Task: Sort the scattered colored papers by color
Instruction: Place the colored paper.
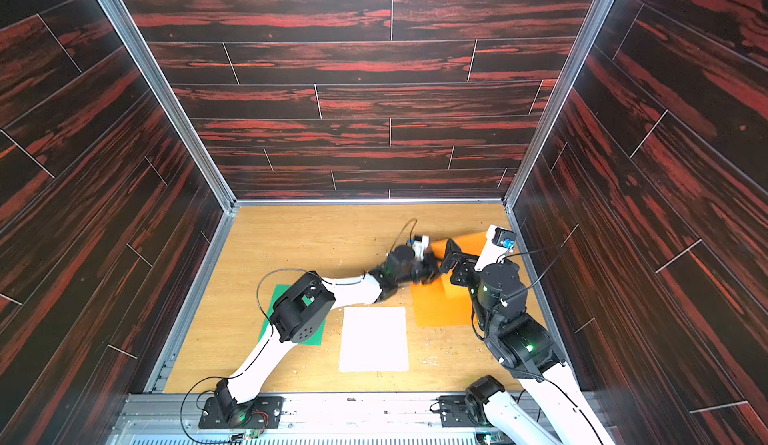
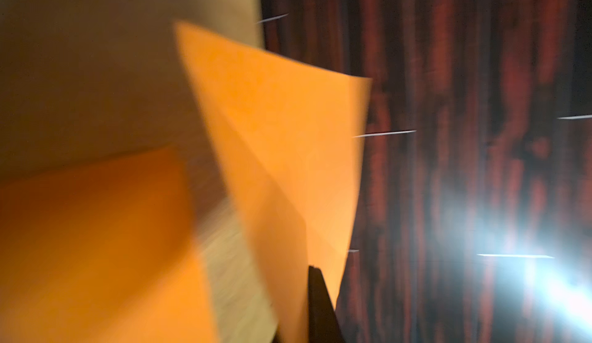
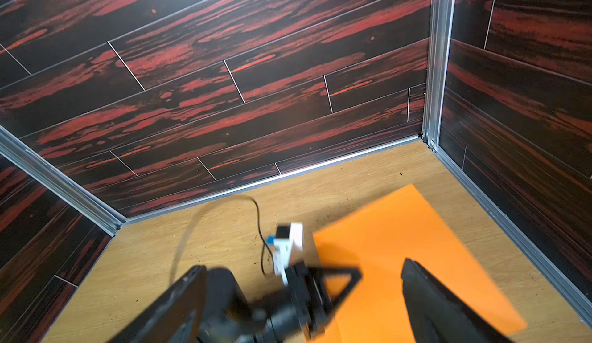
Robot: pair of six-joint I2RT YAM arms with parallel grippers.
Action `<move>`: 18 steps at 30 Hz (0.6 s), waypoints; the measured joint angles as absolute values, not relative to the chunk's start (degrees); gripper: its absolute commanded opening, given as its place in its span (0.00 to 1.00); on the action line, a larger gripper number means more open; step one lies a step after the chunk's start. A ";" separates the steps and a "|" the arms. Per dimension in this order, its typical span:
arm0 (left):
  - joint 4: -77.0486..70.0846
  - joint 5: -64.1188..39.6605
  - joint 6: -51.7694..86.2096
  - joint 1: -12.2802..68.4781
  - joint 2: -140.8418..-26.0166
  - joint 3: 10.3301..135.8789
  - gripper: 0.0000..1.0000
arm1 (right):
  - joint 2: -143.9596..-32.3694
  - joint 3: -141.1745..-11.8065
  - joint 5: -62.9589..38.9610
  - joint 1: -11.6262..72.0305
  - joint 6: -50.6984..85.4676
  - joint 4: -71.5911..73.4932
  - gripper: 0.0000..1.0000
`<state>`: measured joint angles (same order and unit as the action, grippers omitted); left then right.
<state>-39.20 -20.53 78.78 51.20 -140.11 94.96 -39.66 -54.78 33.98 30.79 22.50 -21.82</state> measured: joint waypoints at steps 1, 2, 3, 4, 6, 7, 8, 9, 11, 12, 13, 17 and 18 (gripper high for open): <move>-39.31 -20.27 78.89 51.31 -140.11 93.12 0.00 | -39.64 -54.68 33.85 30.79 22.52 -21.78 0.98; -39.29 -19.88 78.89 51.37 -140.11 91.42 0.00 | -39.64 -54.50 33.76 30.79 22.52 -21.78 0.98; -39.03 -19.68 78.67 51.37 -140.09 90.26 0.00 | -39.64 -54.33 33.63 30.79 22.55 -21.78 0.98; -38.74 -19.44 78.35 51.33 -140.09 89.58 0.00 | -39.64 -54.17 33.56 30.79 22.57 -21.78 0.98; -37.65 -19.05 77.32 51.35 -139.65 88.79 0.00 | -39.72 -54.02 33.34 30.79 22.74 -21.82 0.98; -37.32 -18.83 76.86 51.35 -139.28 88.51 0.00 | -39.75 -54.02 33.23 30.79 22.79 -21.80 0.98; -37.12 -18.65 76.31 51.35 -138.56 87.96 0.00 | -39.81 -54.02 33.19 30.79 22.94 -21.80 0.98; -36.97 -18.44 75.85 51.35 -137.88 87.61 0.00 | -39.81 -54.00 33.12 30.79 22.96 -21.80 0.98; -36.93 -18.11 75.13 51.33 -136.53 86.89 0.00 | -39.81 -53.95 33.04 30.79 23.03 -21.80 0.98; -36.95 -17.89 74.87 51.35 -135.83 86.52 0.00 | -39.81 -53.91 32.97 30.79 23.09 -21.82 0.98; -36.95 -17.72 74.63 51.35 -135.20 86.17 0.00 | -39.81 -53.87 32.97 30.79 23.14 -21.82 0.98; -36.88 -17.47 73.73 51.35 -133.73 84.86 0.00 | -39.94 -53.87 32.97 30.79 23.16 -21.80 0.98; -36.82 -17.45 73.52 51.35 -133.58 84.51 0.00 | -40.03 -53.87 32.97 30.79 23.16 -21.80 0.98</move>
<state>-36.82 -17.45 73.52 51.35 -133.58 84.51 -40.03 -53.87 32.97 30.79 23.16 -21.80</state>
